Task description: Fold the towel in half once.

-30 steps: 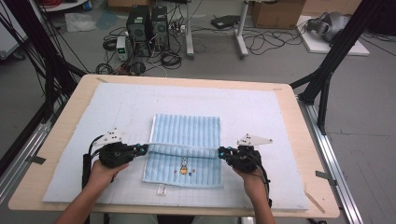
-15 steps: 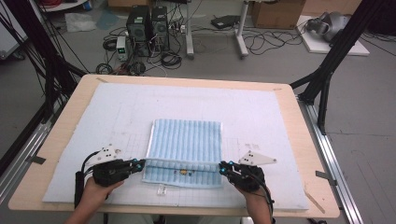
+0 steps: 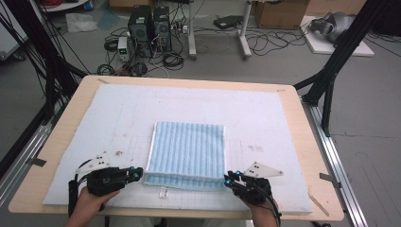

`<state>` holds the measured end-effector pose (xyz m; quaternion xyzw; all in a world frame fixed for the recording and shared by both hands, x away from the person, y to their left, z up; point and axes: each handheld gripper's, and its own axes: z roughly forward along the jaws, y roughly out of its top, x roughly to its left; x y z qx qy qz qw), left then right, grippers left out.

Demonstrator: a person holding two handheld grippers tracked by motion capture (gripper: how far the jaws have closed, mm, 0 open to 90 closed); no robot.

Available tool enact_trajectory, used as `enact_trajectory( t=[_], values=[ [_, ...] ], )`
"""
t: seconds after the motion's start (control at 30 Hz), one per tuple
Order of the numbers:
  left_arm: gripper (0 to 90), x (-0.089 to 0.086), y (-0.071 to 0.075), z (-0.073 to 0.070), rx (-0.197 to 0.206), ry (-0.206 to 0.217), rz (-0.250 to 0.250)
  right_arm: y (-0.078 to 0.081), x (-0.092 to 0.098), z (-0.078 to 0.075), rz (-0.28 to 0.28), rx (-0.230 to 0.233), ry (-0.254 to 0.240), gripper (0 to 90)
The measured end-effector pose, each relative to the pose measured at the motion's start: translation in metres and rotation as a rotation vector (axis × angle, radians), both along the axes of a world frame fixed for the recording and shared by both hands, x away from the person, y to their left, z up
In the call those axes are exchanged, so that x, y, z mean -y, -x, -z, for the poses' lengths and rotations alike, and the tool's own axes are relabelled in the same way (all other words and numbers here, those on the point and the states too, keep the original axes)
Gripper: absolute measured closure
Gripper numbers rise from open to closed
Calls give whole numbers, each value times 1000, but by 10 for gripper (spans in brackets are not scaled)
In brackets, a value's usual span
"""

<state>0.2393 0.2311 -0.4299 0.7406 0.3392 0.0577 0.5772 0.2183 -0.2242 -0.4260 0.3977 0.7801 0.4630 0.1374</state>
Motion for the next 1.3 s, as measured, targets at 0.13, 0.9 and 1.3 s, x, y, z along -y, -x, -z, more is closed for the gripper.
enact_trajectory(
  t=[0.13,0.9,1.3],
  values=[
    [779,-4,-7,2,-10,-11,-67,-5,5,-3,45,10,-50,680],
    [732,33,-30,12,-106,-274,18,-25,-31,11,-92,-53,154,651],
    [748,34,-114,-5,-63,-137,-145,-66,-21,5,-50,-31,43,712]
  ],
)
